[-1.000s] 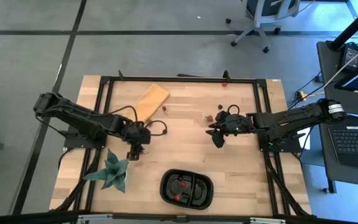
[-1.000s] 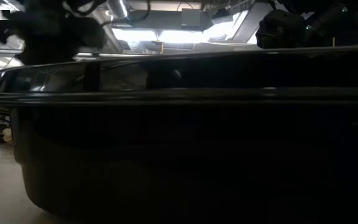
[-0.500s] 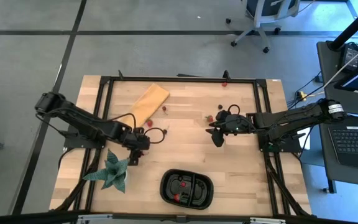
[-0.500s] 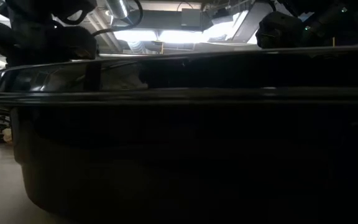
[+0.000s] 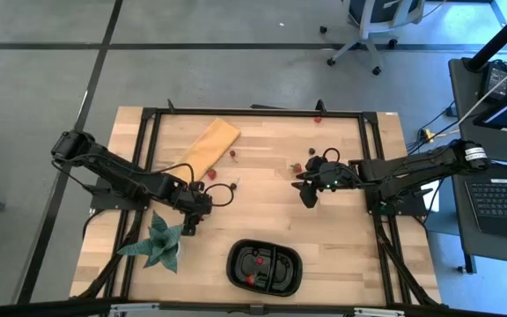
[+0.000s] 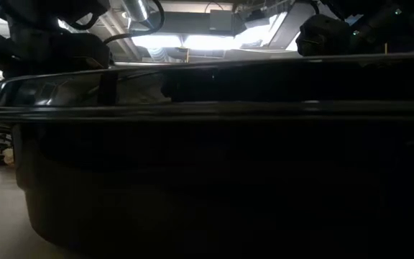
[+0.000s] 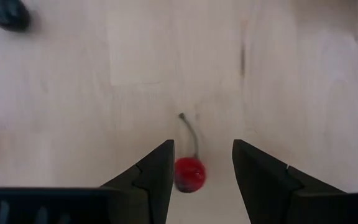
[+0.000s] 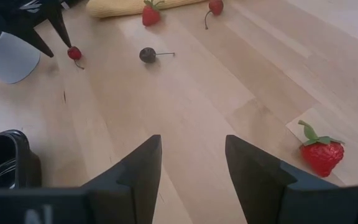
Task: Pick and placing Produce into tupperware
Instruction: Put the bottom red cherry into the black container
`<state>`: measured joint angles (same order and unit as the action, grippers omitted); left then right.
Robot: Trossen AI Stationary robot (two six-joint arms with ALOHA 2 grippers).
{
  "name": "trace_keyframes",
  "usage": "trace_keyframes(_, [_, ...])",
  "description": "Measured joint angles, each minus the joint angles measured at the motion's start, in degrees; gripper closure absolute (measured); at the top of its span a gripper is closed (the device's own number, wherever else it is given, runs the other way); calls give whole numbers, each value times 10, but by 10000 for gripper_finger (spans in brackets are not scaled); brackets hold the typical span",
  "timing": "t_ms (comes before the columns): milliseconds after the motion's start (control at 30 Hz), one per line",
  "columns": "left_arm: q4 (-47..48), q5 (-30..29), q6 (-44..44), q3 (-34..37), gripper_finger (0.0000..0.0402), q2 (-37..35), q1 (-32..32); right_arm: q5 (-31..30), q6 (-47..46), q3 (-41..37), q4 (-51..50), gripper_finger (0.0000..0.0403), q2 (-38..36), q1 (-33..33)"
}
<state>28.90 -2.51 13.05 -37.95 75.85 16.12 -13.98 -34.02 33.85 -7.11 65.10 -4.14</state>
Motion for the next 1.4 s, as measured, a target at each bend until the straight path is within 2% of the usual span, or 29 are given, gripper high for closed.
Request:
trace_keyframes(167, [7,-21,-1,0,247,0,0,0,0,0,0,222,0,0])
trace_keyframes(567, [20,-23,-2,0,247,1,0,0,0,0,0,222,0,0])
trace_keyframes(1033, [14,-14,-2,-2,247,95,0,0,0,0,-1,222,0,0])
trace_keyframes(1400, [16,-8,-2,-2,247,103,0,0,0,0,-1,222,0,0])
